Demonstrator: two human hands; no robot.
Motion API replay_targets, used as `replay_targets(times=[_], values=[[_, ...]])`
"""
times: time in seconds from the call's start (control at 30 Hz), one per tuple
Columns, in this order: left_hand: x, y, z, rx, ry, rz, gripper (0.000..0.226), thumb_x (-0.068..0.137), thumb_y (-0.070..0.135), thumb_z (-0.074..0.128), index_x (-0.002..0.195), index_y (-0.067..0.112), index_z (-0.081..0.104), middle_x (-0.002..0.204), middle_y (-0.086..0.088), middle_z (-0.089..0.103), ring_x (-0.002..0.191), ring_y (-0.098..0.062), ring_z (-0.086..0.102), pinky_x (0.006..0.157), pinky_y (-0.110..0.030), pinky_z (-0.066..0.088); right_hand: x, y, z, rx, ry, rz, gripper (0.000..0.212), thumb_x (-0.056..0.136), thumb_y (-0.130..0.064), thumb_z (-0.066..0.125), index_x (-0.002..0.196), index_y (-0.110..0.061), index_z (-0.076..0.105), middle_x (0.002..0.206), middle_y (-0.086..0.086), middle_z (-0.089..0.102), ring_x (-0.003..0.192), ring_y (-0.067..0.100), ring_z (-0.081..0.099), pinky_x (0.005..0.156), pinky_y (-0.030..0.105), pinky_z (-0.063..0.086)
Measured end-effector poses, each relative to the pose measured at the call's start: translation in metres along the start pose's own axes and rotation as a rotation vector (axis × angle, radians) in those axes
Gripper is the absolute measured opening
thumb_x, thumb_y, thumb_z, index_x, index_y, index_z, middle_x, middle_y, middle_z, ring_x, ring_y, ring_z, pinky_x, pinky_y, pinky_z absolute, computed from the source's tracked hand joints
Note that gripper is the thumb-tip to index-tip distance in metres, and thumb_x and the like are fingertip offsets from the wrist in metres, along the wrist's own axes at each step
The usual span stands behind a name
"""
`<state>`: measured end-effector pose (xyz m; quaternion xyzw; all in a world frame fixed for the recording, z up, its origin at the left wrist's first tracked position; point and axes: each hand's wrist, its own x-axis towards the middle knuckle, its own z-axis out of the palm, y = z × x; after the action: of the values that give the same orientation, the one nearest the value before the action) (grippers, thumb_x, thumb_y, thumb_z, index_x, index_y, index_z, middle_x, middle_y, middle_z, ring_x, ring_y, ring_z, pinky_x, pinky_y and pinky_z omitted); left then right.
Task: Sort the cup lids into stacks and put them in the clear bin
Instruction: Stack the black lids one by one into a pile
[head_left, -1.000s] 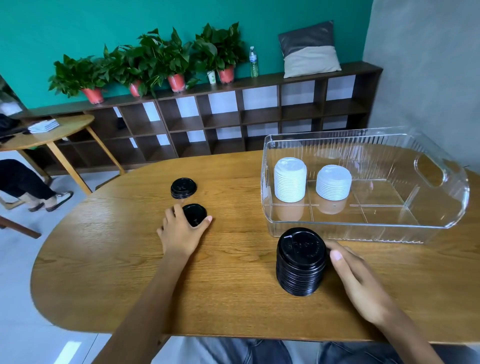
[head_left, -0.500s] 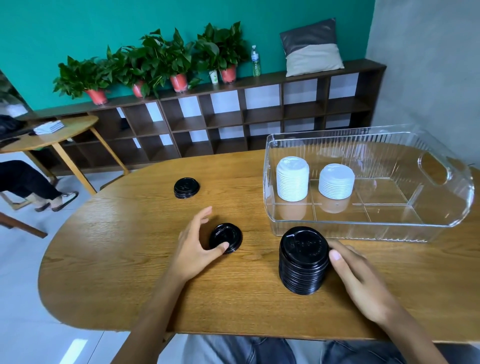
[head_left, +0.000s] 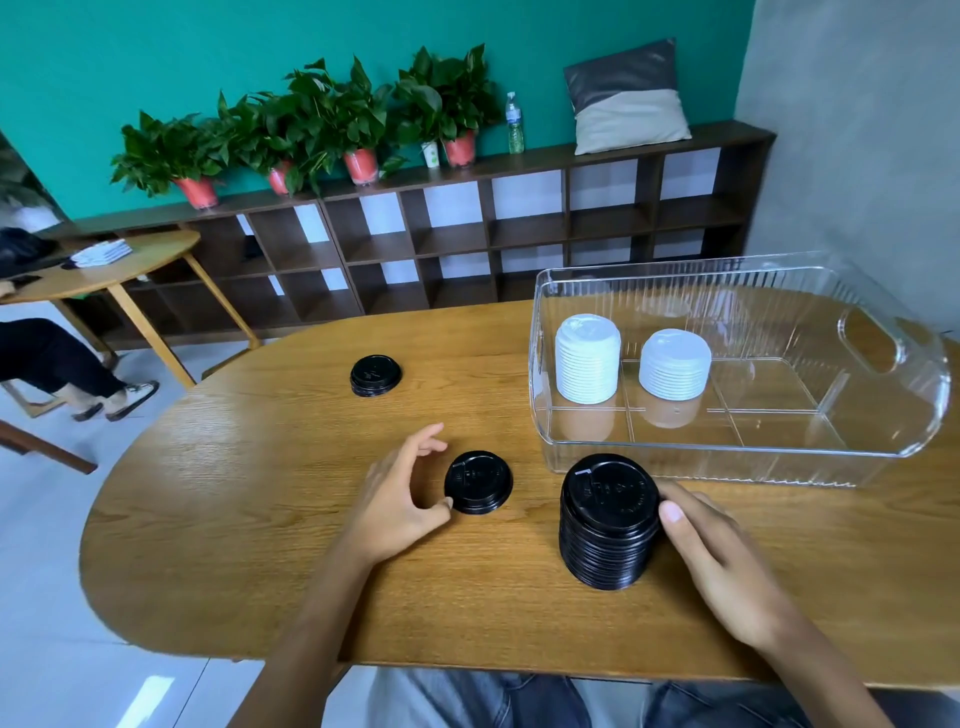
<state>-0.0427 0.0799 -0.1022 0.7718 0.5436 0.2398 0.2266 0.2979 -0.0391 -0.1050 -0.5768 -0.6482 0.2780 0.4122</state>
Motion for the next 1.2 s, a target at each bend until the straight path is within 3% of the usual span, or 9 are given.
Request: replay_targets(times=[0.1, 0.23, 0.3, 0.43, 0.57, 0.8, 0.93, 1.07, 1.2], values=[[0.001, 0.003, -0.001, 0.044, -0.061, 0.019, 0.093, 0.085, 0.039, 0.077, 0.154, 0.055, 0.016, 0.144, 0.049, 0.039, 0.129, 0.036, 0.013, 0.126, -0.048, 0.012, 0.000, 0.000, 0.001, -0.008, 0.008, -0.011, 0.046, 0.094, -0.072, 0.023, 0.128, -0.057, 0.051, 0.126, -0.037, 0.058, 0.124, -0.004, 0.050, 0.110, 0.046, 0.037], [0.002, 0.009, -0.001, 0.041, -0.051, 0.006, 0.091, 0.080, 0.067, 0.071, 0.152, 0.060, 0.015, 0.141, 0.046, 0.045, 0.146, 0.003, 0.026, 0.127, -0.048, 0.011, 0.001, 0.001, 0.000, -0.011, 0.009, -0.010, 0.049, 0.094, -0.071, 0.023, 0.129, -0.053, 0.052, 0.127, -0.034, 0.059, 0.126, -0.002, 0.050, 0.109, 0.047, 0.037], [0.002, 0.011, -0.002, -0.009, -0.019, -0.015, 0.090, 0.078, 0.066, 0.075, 0.149, 0.062, 0.019, 0.137, 0.042, 0.052, 0.146, -0.003, 0.031, 0.125, -0.050, 0.017, 0.001, 0.000, 0.000, -0.007, 0.004, -0.009, 0.048, 0.095, -0.069, 0.024, 0.130, -0.052, 0.053, 0.127, -0.034, 0.059, 0.126, -0.001, 0.051, 0.110, 0.047, 0.037], [-0.005, 0.019, 0.000, -0.309, 0.110, -0.039, 0.083, 0.073, 0.051, 0.087, 0.141, 0.055, 0.039, 0.129, 0.032, 0.061, 0.133, 0.001, 0.051, 0.122, -0.047, 0.033, 0.000, 0.001, 0.000, 0.001, -0.004, 0.012, 0.045, 0.097, -0.061, 0.028, 0.130, -0.048, 0.056, 0.126, -0.032, 0.060, 0.126, 0.000, 0.051, 0.111, 0.048, 0.036], [-0.019, 0.056, 0.011, -0.587, 0.230, 0.078, 0.083, 0.071, 0.061, 0.085, 0.144, 0.049, 0.046, 0.135, 0.016, 0.063, 0.131, -0.008, 0.057, 0.116, -0.038, 0.039, 0.000, 0.002, 0.000, 0.003, -0.002, 0.028, 0.052, 0.093, -0.071, 0.024, 0.130, -0.050, 0.054, 0.126, -0.031, 0.060, 0.127, -0.001, 0.049, 0.111, 0.048, 0.036], [-0.021, 0.118, 0.042, -0.416, 0.017, 0.211, 0.079, 0.077, 0.053, 0.080, 0.146, 0.053, 0.041, 0.135, 0.022, 0.057, 0.133, -0.006, 0.053, 0.115, -0.034, 0.035, 0.000, -0.001, -0.001, -0.001, -0.017, 0.012, 0.048, 0.094, -0.072, 0.024, 0.129, -0.055, 0.052, 0.126, -0.037, 0.058, 0.126, -0.005, 0.048, 0.110, 0.046, 0.035], [-0.022, 0.124, 0.049, -0.351, -0.015, 0.238, 0.075, 0.076, 0.046, 0.080, 0.145, 0.042, 0.049, 0.129, 0.022, 0.057, 0.131, -0.009, 0.054, 0.113, -0.028, 0.040, 0.001, 0.000, -0.001, -0.002, -0.009, 0.000, 0.046, 0.094, -0.066, 0.026, 0.124, -0.049, 0.057, 0.122, -0.030, 0.063, 0.122, 0.002, 0.053, 0.107, 0.048, 0.038], [-0.023, 0.131, 0.050, -0.312, 0.003, 0.259, 0.066, 0.074, 0.046, 0.080, 0.136, 0.038, 0.059, 0.129, 0.021, 0.054, 0.128, -0.009, 0.055, 0.109, -0.025, 0.043, 0.001, -0.002, -0.001, -0.016, -0.002, -0.002, 0.036, 0.097, -0.067, 0.022, 0.122, -0.067, 0.048, 0.123, -0.043, 0.055, 0.123, -0.007, 0.048, 0.109, 0.041, 0.036], [-0.021, 0.135, 0.047, -0.262, -0.041, 0.266, 0.061, 0.074, 0.049, 0.078, 0.131, 0.036, 0.061, 0.126, 0.021, 0.053, 0.126, -0.006, 0.055, 0.105, -0.016, 0.040, 0.001, -0.001, -0.002, 0.026, 0.001, 0.004, 0.041, 0.094, -0.074, 0.018, 0.125, -0.072, 0.044, 0.129, -0.044, 0.051, 0.127, -0.007, 0.046, 0.114, 0.045, 0.032]])
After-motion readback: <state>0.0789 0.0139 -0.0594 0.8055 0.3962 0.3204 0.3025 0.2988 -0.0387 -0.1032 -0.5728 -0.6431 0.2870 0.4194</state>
